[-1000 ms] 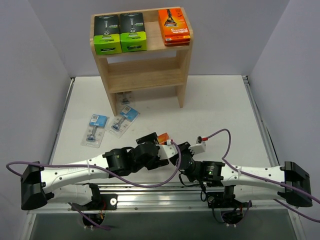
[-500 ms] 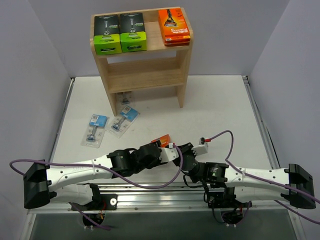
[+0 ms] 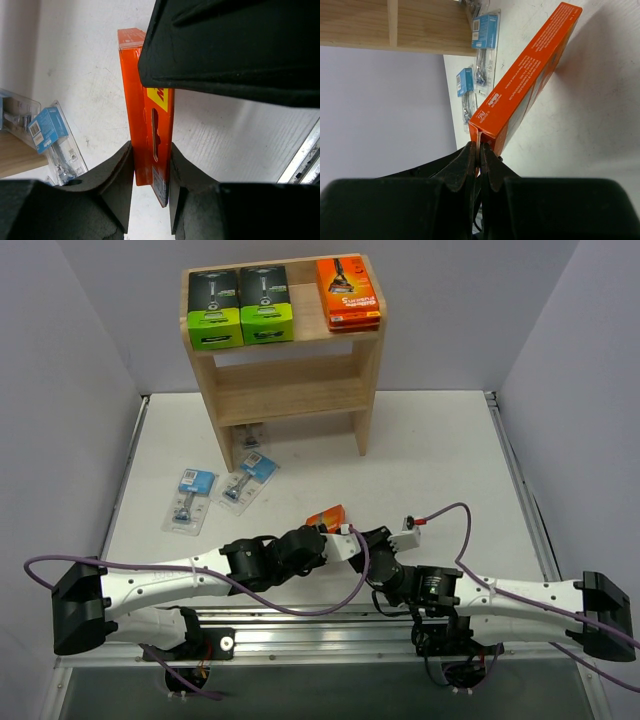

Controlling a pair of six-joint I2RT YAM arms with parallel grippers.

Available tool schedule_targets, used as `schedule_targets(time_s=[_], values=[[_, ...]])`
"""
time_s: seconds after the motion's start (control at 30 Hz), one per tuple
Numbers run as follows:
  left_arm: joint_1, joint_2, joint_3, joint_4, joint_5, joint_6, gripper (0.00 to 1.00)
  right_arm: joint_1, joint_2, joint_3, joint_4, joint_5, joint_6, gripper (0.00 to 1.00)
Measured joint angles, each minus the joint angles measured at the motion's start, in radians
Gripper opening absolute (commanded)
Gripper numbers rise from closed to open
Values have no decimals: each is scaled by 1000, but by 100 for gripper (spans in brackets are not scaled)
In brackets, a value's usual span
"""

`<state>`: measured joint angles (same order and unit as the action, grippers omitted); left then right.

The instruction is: Place and organize the shaving razors onto the shelf

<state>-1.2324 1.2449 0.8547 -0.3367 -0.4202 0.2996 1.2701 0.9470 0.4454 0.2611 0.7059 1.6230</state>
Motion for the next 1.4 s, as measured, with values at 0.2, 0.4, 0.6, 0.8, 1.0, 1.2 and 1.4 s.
schedule_targets(time_s=[0.2,0.4,0.6,0.8,1.0,1.2,1.4], values=[[2,0,0,13,6,0,14,-1,-21,-8,-4,-1,0,0],[2,0,0,11,3,0,2,-1,-29,-10,-3,-6,1,15],[25,-23,3,-12,-27,-2,2,-5,-81,-16,-47,-6,-1,53],[58,-78,3,-87,-32,14,2,-5,-194,-17,-106,16,3,63],[76,-162,75,-205,-33,52,2,-6,-251,-17,-183,53,11,65],[84,-219,250,-289,-27,99,2,-7,-260,-17,-226,78,0,67],[96,-233,441,-352,-30,178,2,-58,-213,-10,-230,78,-90,70]])
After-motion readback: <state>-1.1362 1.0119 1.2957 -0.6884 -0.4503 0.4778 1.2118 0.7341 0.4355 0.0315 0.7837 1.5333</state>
